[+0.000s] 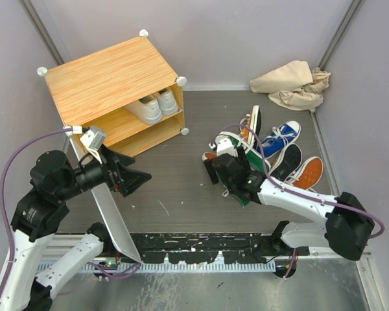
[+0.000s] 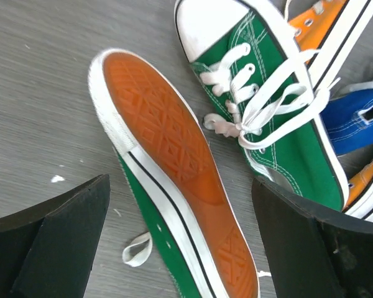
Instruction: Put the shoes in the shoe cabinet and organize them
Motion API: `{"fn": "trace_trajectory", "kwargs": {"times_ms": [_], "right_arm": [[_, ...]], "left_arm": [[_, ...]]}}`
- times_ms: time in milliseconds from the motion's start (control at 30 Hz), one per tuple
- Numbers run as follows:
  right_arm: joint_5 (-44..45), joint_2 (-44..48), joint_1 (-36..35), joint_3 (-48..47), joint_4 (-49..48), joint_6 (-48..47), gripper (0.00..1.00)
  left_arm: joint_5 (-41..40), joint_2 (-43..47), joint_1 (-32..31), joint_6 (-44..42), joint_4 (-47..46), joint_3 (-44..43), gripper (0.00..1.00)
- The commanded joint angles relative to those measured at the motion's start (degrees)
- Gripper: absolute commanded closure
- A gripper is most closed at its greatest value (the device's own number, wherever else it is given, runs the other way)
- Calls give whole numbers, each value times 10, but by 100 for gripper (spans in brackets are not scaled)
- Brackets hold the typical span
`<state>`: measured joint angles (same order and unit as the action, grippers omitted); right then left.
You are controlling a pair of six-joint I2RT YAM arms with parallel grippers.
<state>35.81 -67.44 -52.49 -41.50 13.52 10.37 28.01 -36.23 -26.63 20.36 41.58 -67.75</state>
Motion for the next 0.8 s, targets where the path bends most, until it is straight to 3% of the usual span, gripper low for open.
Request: {"fn": "trace_trajectory", "kwargs": {"times_ms": [0,167,300,367,400,467,500,667,767], "right_arm": [[-27,-49,18,12,-76,-37,1],[-53,-117,25,3,-96,-56,3],[-80,-169,46,-26,-81,-57,12],[-85,-190,54,-39,-75,-52,24],[-87,-200,57,-44,-70,-50,34],[-77,-210,58,-56,-59,-47,68],[-74,-211,57,-63,-52,-46,77],[-133,-177,58,-102,-11,-45,89],[-272,-135,58,-126,1,-32,89]], "left_arm": [[2,1,-1,-6,-2,-3,4],[11,6,-1,-11,-1,-2,3],[11,20,-1,-13,-1,5,3],[9,25,-1,-15,1,5,3],[8,27,-1,-17,3,3,2],[6,30,0,-20,10,-1,2],[5,32,0,-22,14,-3,2],[1,37,0,-27,19,-6,2],[-4,36,-1,-27,21,-5,2]]}}
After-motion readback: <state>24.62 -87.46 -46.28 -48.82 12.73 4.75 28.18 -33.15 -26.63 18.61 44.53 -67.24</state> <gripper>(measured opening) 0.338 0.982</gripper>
